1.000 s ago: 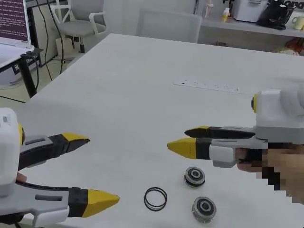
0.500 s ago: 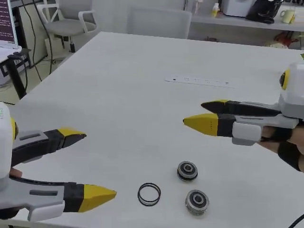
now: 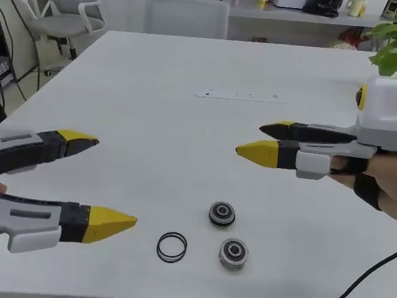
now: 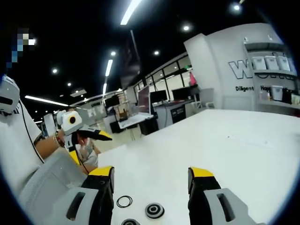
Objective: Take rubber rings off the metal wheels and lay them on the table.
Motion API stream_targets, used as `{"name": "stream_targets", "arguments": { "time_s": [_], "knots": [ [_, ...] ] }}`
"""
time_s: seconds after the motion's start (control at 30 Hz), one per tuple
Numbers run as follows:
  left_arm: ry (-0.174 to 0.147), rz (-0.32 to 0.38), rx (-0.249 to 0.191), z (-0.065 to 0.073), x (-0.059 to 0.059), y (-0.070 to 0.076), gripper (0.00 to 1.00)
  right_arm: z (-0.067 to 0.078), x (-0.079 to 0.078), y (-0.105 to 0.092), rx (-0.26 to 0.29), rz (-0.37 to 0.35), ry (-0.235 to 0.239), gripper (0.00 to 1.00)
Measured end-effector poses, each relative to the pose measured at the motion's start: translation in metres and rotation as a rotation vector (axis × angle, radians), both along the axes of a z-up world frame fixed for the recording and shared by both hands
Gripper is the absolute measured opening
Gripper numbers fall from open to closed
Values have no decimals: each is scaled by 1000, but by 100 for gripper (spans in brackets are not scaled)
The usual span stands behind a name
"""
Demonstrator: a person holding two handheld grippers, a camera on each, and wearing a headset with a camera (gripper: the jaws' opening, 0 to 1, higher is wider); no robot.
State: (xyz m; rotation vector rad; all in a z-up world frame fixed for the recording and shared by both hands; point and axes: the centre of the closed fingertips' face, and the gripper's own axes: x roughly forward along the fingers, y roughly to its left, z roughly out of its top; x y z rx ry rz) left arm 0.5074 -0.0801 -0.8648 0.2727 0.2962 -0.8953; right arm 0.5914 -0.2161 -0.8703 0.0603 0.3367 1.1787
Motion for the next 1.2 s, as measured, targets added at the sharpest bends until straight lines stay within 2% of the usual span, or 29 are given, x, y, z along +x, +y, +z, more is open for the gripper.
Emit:
{"name": "stream_targets", "arguments": {
  "time_s": [0.27, 0.5, 0.6, 0.7, 0.8, 0.9, 1.03, 1.07, 1.1, 1.2],
  "knots": [
    [-20, -78, 20, 7, 15, -18, 79, -21, 7, -11, -76, -22, 5, 57],
    [-88, -115, 33, 27, 39, -35, 78, -43, 11, -15, -103, -24, 35, 48],
    [-97, -136, 33, 34, 47, -42, 78, -52, 10, -13, -127, -15, 50, 47],
    [-149, -177, 71, 42, 57, -50, 78, -58, 7, -11, -150, 5, 50, 44],
    [-165, -194, 70, 50, 65, -58, 76, -62, 4, -10, -155, 16, 51, 42],
    [-183, -220, 53, 56, 74, -70, 73, -64, 1, -9, -125, 31, 73, 40],
    [-191, -249, 34, 56, 85, -87, 71, -66, 1, -9, -111, 28, 82, 36],
    [-191, -257, 18, 56, 88, -92, 71, -67, 1, -9, -114, 29, 84, 36],
    [-174, -265, 1, 54, 91, -98, 71, -70, 0, -9, -122, 29, 86, 36],
    [-171, -282, 1, 45, 97, -110, 70, -76, -1, -10, -134, 30, 98, 34]
  ]
}}
